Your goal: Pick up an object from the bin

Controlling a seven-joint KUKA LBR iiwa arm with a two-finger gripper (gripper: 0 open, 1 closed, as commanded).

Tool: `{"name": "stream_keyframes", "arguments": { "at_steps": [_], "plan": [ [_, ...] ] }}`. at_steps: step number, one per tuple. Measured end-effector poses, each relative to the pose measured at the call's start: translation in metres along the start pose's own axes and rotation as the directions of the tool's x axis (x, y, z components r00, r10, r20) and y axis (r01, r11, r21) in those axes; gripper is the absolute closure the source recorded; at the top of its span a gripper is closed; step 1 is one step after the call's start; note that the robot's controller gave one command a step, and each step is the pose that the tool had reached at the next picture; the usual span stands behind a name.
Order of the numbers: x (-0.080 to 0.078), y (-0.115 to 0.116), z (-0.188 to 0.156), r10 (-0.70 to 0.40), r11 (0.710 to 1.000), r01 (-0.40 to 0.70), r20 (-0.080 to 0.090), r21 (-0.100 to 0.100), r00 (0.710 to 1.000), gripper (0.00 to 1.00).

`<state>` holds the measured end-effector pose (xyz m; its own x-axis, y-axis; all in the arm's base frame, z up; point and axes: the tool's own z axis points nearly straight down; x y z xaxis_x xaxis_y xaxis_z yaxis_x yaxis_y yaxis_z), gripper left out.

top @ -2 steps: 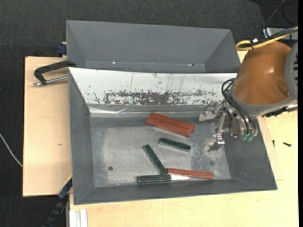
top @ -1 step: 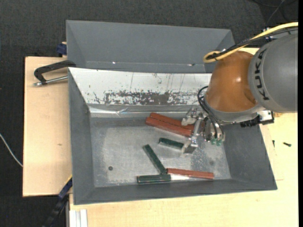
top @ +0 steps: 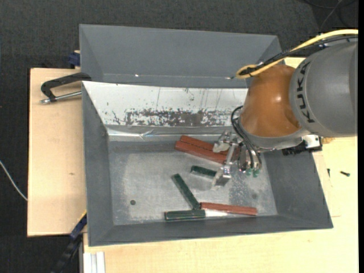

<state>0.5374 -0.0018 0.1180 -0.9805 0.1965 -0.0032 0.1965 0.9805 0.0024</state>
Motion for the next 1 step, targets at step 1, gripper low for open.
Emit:
{"name": "stream_keyframes", "arguments": {
  "at_steps": [1],
  "plan": [
    [0.0151, -0.0016, -0.0005, -0.118, 0.993, 0.118, -0.009, 0.001, 0.993, 0.0]
  ]
}}
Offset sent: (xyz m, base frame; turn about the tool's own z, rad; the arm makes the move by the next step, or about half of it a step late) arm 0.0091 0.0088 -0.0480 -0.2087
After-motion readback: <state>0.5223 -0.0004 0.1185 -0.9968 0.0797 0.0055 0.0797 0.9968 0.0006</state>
